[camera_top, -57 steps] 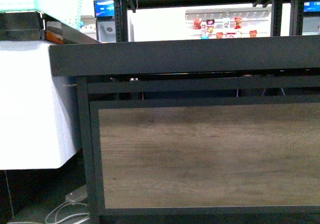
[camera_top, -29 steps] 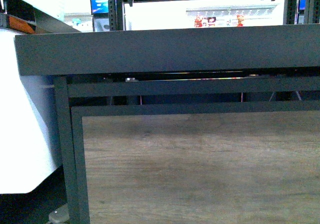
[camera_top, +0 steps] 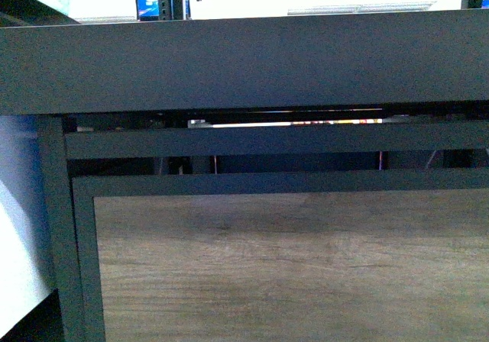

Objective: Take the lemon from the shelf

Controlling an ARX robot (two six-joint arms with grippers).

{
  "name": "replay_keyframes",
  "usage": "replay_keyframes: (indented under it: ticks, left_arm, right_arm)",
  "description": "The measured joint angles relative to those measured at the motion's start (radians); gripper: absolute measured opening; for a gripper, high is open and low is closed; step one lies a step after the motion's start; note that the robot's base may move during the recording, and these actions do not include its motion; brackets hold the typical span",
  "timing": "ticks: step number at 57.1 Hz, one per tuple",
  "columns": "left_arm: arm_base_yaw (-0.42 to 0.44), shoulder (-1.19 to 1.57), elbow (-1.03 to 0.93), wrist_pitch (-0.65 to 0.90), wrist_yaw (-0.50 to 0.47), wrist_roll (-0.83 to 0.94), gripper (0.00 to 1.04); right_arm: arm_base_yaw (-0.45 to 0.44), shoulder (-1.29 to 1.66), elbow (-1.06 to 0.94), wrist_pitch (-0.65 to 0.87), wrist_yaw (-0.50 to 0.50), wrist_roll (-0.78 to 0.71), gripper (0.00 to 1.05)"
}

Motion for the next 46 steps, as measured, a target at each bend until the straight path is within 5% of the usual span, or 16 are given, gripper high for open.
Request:
replay_keyframes:
  ticks: [46]
  left_arm:
    - [0.000,0.000,0.000,0.000,0.000,0.000,0.97]
  right_arm:
    - [0.000,0.000,0.000,0.000,-0.001,0.000,0.97]
